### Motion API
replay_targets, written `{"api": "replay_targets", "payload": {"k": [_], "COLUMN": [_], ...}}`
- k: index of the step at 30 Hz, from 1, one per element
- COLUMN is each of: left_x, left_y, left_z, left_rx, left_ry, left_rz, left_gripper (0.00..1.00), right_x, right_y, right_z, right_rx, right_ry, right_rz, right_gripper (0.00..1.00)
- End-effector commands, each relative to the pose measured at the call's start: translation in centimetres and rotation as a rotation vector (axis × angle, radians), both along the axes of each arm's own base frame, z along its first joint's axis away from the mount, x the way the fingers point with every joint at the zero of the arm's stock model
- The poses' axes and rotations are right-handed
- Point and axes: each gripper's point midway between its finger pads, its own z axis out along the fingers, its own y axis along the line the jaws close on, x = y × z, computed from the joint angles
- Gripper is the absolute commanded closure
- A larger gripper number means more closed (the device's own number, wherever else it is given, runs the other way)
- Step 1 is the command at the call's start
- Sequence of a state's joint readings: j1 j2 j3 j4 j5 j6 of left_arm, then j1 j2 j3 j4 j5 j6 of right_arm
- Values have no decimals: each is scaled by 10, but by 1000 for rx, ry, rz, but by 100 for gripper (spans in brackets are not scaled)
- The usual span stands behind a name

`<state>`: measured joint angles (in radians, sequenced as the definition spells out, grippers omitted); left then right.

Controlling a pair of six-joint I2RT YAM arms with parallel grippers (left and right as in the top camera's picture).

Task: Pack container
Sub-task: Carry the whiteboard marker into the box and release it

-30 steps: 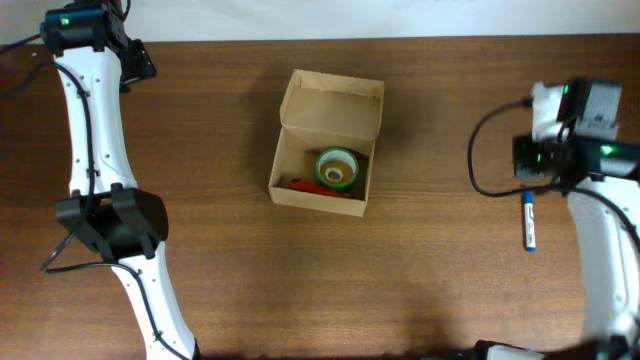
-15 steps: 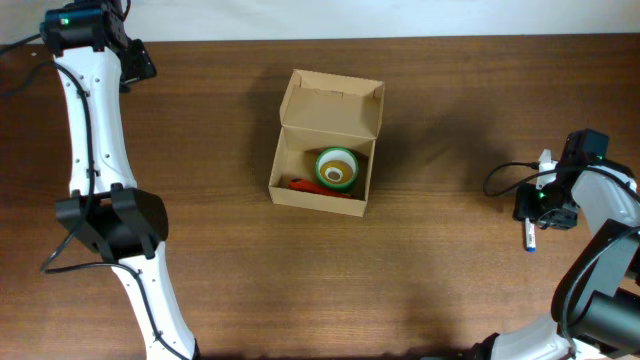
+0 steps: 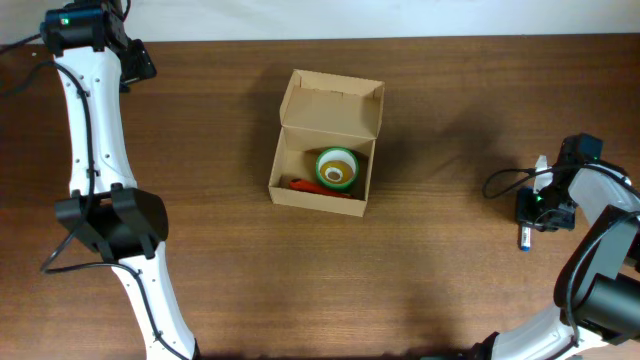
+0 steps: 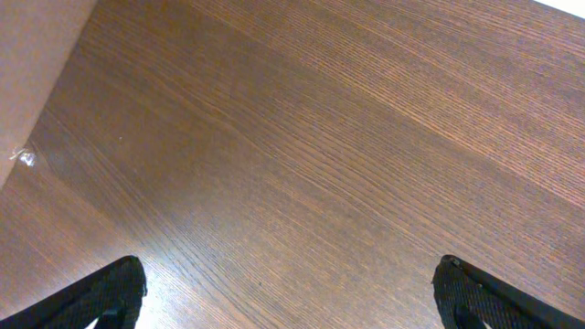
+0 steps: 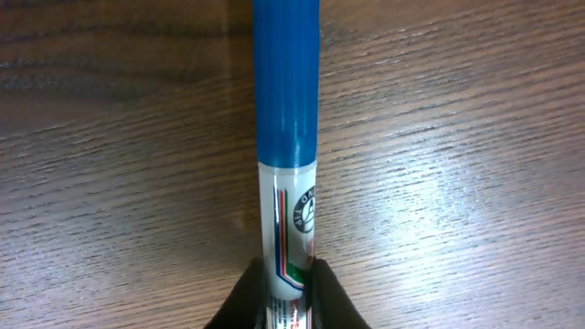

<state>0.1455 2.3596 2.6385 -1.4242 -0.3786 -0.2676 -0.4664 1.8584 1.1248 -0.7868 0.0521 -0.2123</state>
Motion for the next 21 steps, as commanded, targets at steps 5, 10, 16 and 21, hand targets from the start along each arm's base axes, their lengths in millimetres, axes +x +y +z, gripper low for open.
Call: {"api": "replay_targets", "payload": {"k": [5, 10, 16, 21], "left_x": [-4, -4, -4, -4], "left_y": [2, 2, 2, 2], "left_z": [15, 15, 15, 15], "left_rx": [12, 12, 12, 12], "left_ry": [-22, -22, -22, -22], "left_rz": [-8, -8, -8, -8], "left_gripper": [0, 0, 0, 0], "right_x": [-1, 55, 146, 179], "right_y": [-1, 7, 66, 240], "right_z": [-4, 56, 229, 342], "right_rx": [10, 136, 179, -65], "right_ry": [8, -161, -496, -765], "right_rz": [-7, -50, 164, 848], "right_gripper": [96, 96, 96, 96]}}
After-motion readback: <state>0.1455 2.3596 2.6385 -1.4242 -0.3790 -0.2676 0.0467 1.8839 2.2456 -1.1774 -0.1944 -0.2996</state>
